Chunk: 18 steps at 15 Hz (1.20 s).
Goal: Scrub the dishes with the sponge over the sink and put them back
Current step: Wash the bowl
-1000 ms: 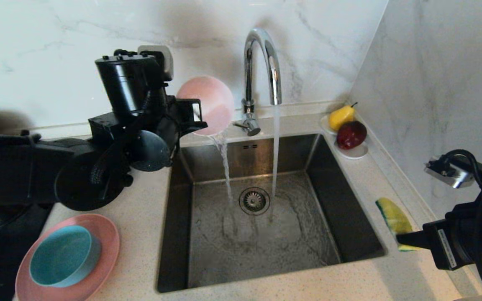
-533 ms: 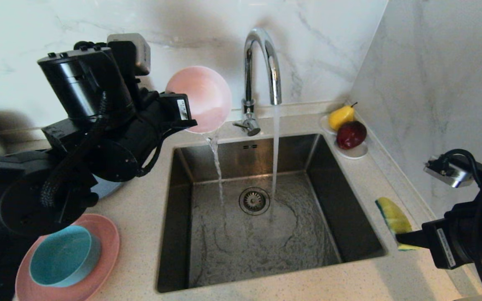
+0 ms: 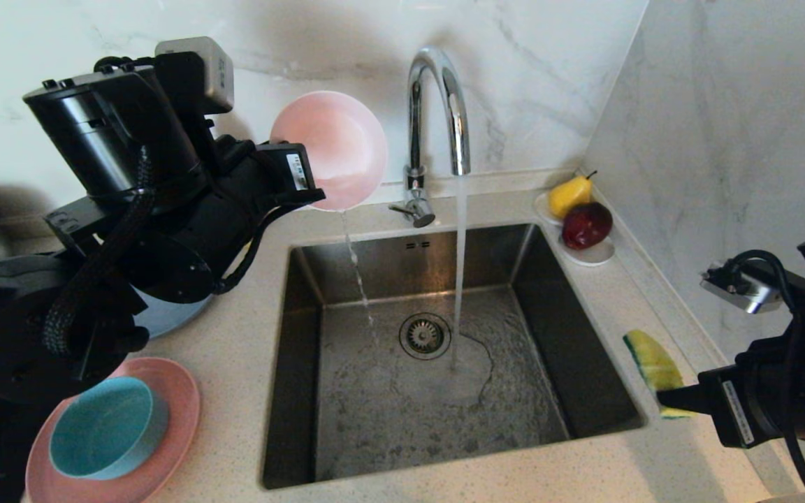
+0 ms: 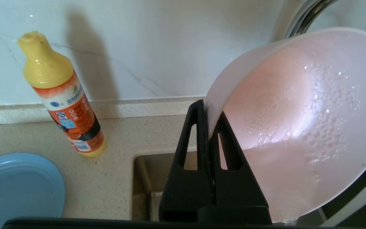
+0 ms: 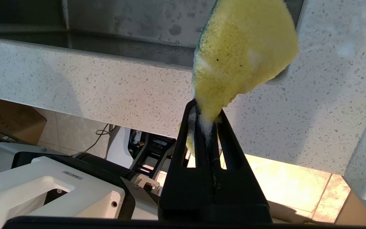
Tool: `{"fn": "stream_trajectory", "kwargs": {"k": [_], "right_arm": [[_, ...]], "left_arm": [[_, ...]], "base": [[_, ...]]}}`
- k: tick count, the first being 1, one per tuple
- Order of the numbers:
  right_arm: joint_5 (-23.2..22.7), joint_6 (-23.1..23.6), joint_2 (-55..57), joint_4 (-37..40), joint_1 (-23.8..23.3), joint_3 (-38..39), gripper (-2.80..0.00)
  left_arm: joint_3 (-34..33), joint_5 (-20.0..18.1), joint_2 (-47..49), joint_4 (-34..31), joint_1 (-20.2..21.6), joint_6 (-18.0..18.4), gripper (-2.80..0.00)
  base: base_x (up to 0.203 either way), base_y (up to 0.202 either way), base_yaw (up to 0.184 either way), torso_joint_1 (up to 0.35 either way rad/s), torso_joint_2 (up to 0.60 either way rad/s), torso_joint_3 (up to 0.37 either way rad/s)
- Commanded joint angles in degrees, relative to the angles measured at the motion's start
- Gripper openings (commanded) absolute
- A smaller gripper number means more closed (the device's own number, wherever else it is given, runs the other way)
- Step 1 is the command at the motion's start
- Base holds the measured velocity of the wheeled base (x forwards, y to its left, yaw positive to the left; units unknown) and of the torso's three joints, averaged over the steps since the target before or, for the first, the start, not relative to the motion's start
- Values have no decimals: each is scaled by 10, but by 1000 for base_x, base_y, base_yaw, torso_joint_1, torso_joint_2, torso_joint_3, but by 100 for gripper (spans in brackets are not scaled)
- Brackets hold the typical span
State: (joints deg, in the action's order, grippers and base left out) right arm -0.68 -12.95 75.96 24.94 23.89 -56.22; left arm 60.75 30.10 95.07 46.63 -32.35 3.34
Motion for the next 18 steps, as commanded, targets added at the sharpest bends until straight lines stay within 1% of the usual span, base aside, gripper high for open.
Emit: {"fn": "stream_trajectory", "kwargs": {"k": [1, 3, 4, 5, 6, 7, 8, 9, 10, 11, 12, 13, 14, 16, 17, 18], "right_arm": [[0, -1, -6, 2, 0, -1, -280], [-2, -1, -8, 2, 1, -3, -280], [-19, -1, -15, 3, 6, -5, -280], [-25, -1, -17, 5, 6, -6, -280], [-25, -1, -17, 5, 6, -6, -280], [-25, -1, -17, 5, 6, -6, -280], [-36, -2, -19, 9, 9, -11, -280], [-76, -3, -23, 22, 15, -26, -280], [-112, -6, -23, 45, 25, -48, -280], [-122, -11, -22, 53, 30, -53, -280], [-146, -24, -18, 68, 48, -76, -280], [-169, -33, -12, 86, 70, -99, -280], [-183, -40, -6, 99, 87, -119, -280], [-210, -70, 11, 113, 119, -156, -280], [-221, -79, 19, 114, 127, -169, -280], [-233, -87, 29, 115, 136, -183, -280]], "left_arm": [[5, 2, -10, -7, 0, 2, -280], [7, 0, -13, -14, -1, 5, -280], [7, -11, -23, -52, -2, 4, -280], [7, -29, -36, -115, -3, 2, -280], [8, -50, -49, -152, -4, 0, -280], [8, -51, -49, -153, -4, -1, -280], [8, -63, -53, -166, -5, -11, -280], [9, -98, -65, -224, -5, -36, -280], [8, -151, -78, -329, -5, -71, -280], [7, -204, -89, -404, -6, -105, -280], [4, -265, -97, -462, -6, -148, -280], [-4, -278, -96, -474, -8, -169, -280], [-21, -278, -95, -471, -16, -168, -280], [-39, -270, -96, -469, -46, -165, -280], [-42, -253, -93, -468, -56, -164, -280], [-45, -224, -83, -463, -71, -165, -280]], "base": [[0, 0, 0, 0, 0, 0], [0, 0, 0, 0, 0, 0], [0, 0, 0, 0, 0, 0], [0, 0, 0, 0, 0, 0], [0, 0, 0, 0, 0, 0], [0, 0, 0, 0, 0, 0], [0, 0, 0, 0, 0, 0], [0, 0, 0, 0, 0, 0], [0, 0, 0, 0, 0, 0], [0, 0, 0, 0, 0, 0], [0, 0, 0, 0, 0, 0], [0, 0, 0, 0, 0, 0], [0, 0, 0, 0, 0, 0], [0, 0, 0, 0, 0, 0], [0, 0, 0, 0, 0, 0], [0, 0, 0, 0, 0, 0]]}}
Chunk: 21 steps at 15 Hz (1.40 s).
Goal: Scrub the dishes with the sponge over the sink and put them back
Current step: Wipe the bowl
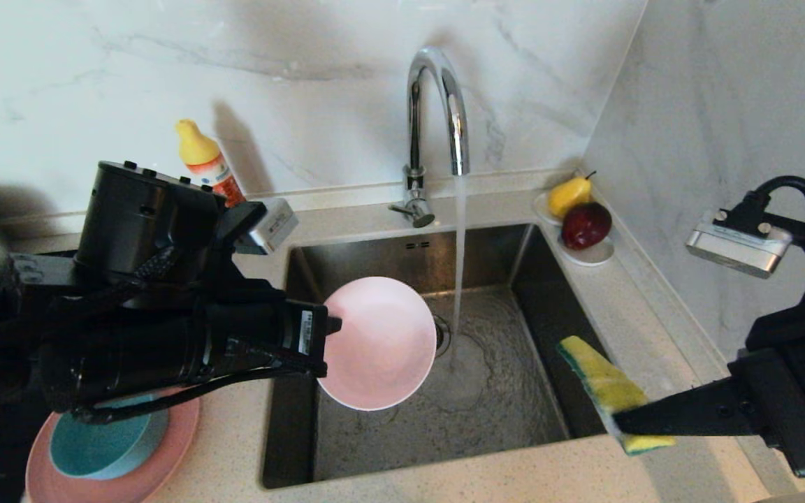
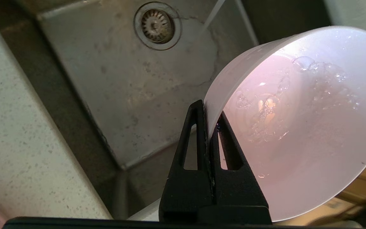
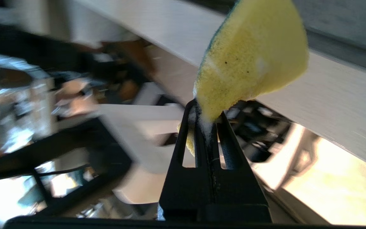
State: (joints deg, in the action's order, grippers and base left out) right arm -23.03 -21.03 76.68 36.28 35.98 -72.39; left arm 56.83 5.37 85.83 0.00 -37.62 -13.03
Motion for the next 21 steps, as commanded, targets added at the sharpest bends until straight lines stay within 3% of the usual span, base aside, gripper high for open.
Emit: {"fn": "stream_trajectory", "kwargs": {"k": [1, 6, 13, 21], "right_arm": [[-16, -11, 32, 2, 26, -33, -280], [-18, -43, 92, 9, 72, -84, -280], [-18, -76, 194, 7, 103, -157, -280], [-12, -107, 285, 8, 98, -243, -280]], "left_arm": [[-11, 46, 19, 26, -28, -2, -280], [-65, 176, 68, 194, -74, 0, -280], [-92, 210, 65, 222, -93, 5, -280], [-117, 213, 51, 263, -105, 9, -280]], "base": [[0, 0, 0, 0, 0, 0], [0, 0, 0, 0, 0, 0], [0, 0, 0, 0, 0, 0], [0, 0, 0, 0, 0, 0]]}}
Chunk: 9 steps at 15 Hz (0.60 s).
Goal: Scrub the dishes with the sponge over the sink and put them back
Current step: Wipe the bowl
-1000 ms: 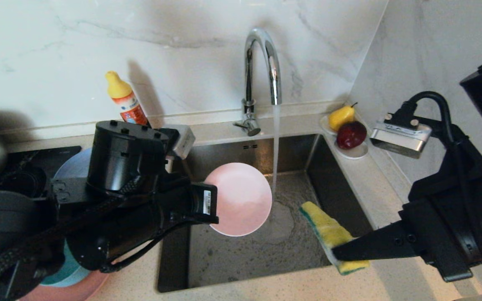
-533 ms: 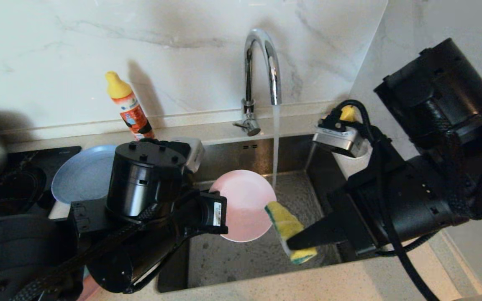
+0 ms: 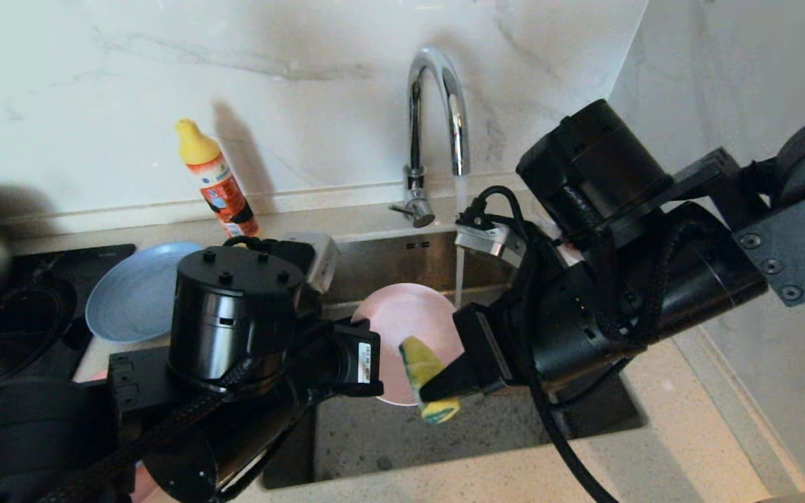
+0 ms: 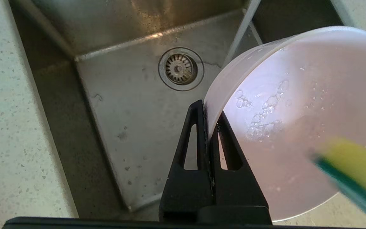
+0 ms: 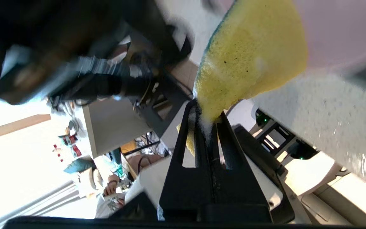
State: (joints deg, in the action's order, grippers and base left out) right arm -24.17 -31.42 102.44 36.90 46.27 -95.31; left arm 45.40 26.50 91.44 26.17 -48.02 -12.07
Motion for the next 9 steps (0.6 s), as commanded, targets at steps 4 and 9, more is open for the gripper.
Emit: {"fn": "stream_trajectory", "kwargs": {"k": [4, 9], "right_arm": [[-1, -3, 52, 0, -33, -26, -280], [-2, -3, 63, 2, -49, -55, -280]], "left_arm": [[-11, 1, -9, 2, -11, -1, -280], [-25, 2, -22, 2, -37, -1, -280]], "base": [[0, 0, 0, 0, 0, 0], [0, 0, 0, 0, 0, 0]]}}
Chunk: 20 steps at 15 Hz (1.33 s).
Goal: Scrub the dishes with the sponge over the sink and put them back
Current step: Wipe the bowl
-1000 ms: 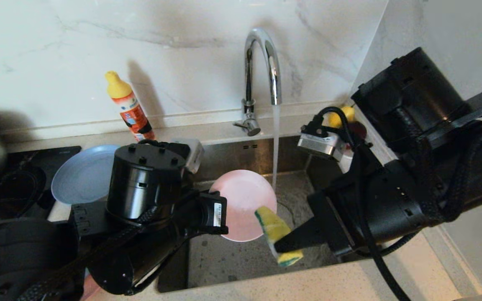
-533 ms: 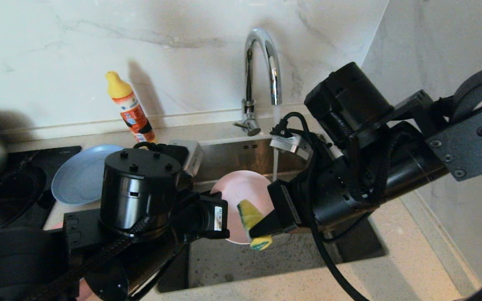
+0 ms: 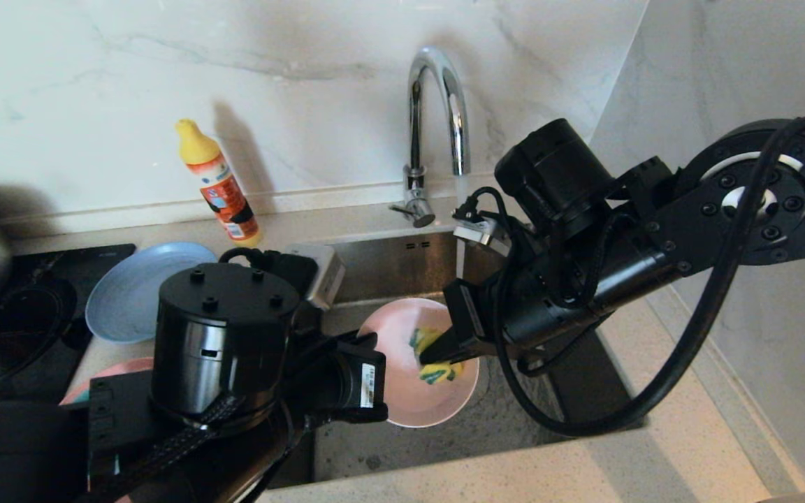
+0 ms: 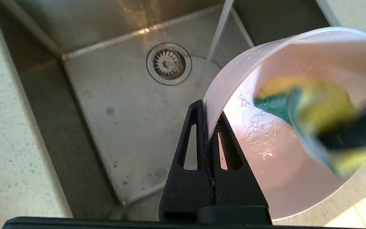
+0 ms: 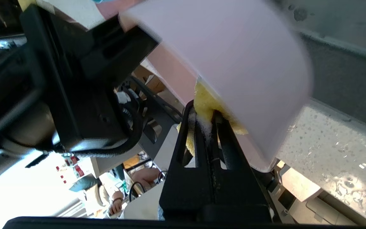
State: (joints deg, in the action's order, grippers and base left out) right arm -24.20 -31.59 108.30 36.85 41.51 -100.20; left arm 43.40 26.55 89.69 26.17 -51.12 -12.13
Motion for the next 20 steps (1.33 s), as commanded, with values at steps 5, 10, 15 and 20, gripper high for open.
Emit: {"fn": "stream_trajectory", "kwargs": {"k": [5, 10, 15, 20], "right_arm": [[-2, -2, 3, 3, 14, -16, -280], [-1, -2, -10, 4, 25, -20, -280], [-1, -4, -34, 20, 20, -20, -280], [-1, -3, -56, 57, -7, -10, -280]], "left_arm": [[-17, 2, -3, 3, -10, -1, -280], [-19, 2, 0, 3, -9, -1, -280], [-19, 3, -3, 4, -9, -3, -280], [-18, 3, -5, 4, -9, -5, -280]], "base": [[0, 0, 0, 0, 0, 0], [0, 0, 0, 0, 0, 0], [0, 0, 0, 0, 0, 0], [0, 0, 0, 0, 0, 0]]}}
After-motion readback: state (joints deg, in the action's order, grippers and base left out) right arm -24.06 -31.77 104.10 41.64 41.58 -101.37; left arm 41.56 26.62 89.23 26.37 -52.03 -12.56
